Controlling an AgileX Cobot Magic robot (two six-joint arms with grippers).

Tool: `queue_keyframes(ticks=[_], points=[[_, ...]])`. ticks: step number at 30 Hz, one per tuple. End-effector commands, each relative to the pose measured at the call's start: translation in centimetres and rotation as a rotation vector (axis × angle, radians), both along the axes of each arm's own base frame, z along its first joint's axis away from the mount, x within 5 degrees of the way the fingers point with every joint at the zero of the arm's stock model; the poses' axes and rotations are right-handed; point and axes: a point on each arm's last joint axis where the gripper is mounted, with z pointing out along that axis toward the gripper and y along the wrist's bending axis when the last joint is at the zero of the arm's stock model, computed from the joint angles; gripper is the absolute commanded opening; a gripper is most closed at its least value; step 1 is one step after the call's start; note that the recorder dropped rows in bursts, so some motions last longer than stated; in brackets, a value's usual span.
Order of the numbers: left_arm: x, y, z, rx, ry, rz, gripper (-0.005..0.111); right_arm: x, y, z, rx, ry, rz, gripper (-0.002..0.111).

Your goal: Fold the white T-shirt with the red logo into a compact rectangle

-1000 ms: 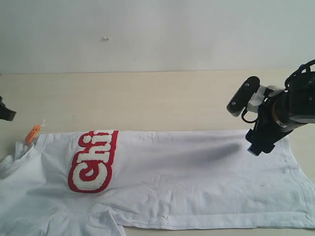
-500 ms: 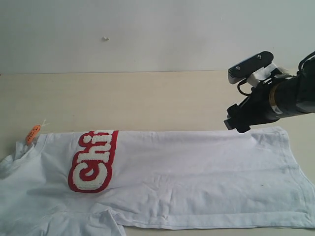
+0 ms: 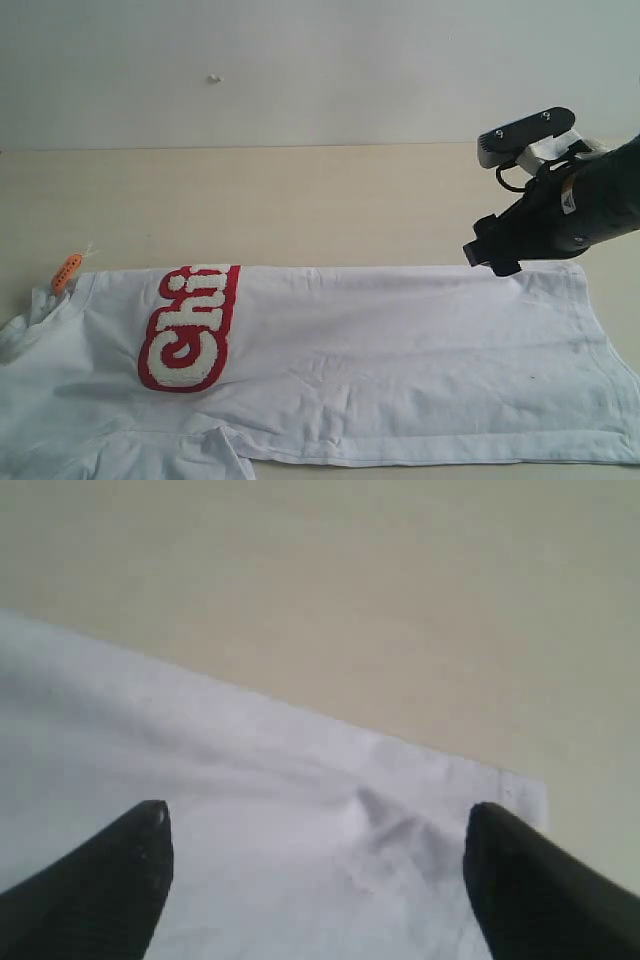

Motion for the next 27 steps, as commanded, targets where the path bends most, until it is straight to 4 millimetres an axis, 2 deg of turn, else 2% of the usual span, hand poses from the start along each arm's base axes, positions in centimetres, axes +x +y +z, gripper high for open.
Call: queue_keyframes(ticks=[1,5,12,19,22,27], points=[[-0.1,-0.6,0.0,-0.073,0.012,0.005,0.043,-0.4,0.4,0.7,0.046,0.020,0.034,0.075],[-0.5,-1.2,-0.4,-0.159,0.122,0.003,0.044,-0.6,0.7,0.7,0.068,0.041,0.047,0.075],[-0.5,-1.9,-1.7,-0.244,0.294,0.017,0.067,-0.7,0.7,0.7,0.082,0.052,0.041,0.075],[0.0,-1.1,-3.9,-0.178,0.440,0.110,0.071,-0.8,0.9,0.6,0.096,0.063,0.043,0.075],[0.1,-1.1,-4.3,-0.177,0.470,0.113,0.078,-0.8,1.0,0.6,0.109,0.062,0.058,0.075],[0.3,-1.1,-5.3,-0.177,0.465,0.112,0.078,-0.8,1.4,0.7,0.144,0.059,0.070,0.075]])
